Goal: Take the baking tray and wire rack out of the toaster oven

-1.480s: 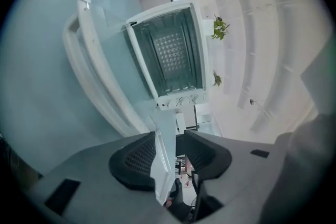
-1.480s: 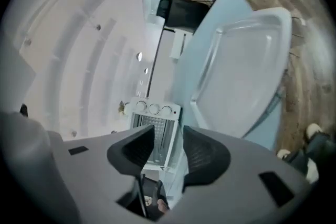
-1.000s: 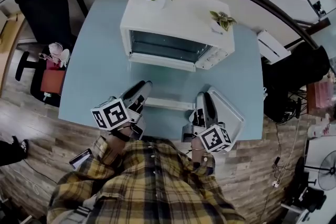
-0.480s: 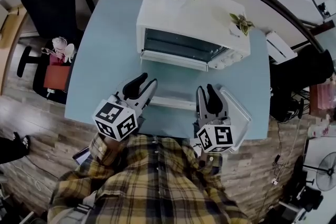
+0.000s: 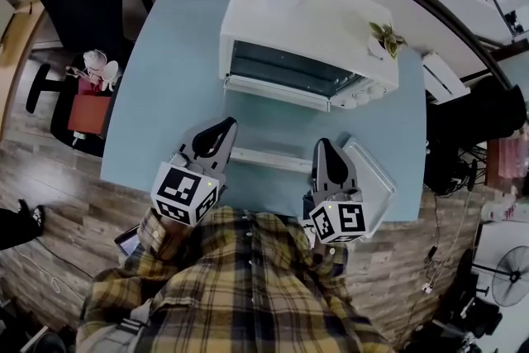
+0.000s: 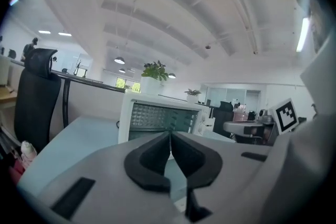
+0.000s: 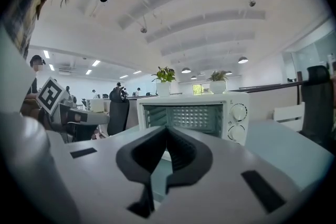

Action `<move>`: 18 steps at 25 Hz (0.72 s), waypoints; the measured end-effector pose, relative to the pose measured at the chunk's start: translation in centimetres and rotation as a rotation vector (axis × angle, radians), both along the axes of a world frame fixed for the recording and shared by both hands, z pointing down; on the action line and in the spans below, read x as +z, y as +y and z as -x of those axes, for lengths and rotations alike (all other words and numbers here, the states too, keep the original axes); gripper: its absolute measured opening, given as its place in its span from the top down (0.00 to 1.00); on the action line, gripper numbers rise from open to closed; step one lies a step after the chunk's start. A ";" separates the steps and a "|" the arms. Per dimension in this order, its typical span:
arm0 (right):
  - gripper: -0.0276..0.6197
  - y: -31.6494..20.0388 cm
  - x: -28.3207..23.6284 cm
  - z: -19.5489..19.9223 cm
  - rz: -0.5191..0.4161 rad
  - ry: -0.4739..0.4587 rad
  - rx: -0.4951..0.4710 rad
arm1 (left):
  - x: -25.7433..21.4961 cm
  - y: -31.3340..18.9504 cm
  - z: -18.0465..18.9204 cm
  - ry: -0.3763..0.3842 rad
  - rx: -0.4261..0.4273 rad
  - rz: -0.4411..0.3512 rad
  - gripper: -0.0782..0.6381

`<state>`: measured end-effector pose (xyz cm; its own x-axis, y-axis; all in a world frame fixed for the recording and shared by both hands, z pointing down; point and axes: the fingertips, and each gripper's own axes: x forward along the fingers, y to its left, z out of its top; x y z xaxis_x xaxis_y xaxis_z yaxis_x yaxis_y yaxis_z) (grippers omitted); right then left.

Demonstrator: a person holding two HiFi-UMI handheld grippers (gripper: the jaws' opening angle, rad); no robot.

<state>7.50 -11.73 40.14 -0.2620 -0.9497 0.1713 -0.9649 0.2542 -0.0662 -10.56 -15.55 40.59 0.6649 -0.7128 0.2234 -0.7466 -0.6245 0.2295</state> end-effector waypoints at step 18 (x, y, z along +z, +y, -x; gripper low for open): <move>0.95 0.8 1.1 -1.9 0.040 -0.038 0.022 | 0.8 0.6 -1.0 -0.010 0.022 0.028 0.90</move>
<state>9.39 -10.95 41.20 -0.2479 -0.9479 0.1998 -0.9669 0.2292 -0.1124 -9.53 -14.97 41.35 0.6776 -0.6916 0.2502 -0.7354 -0.6338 0.2397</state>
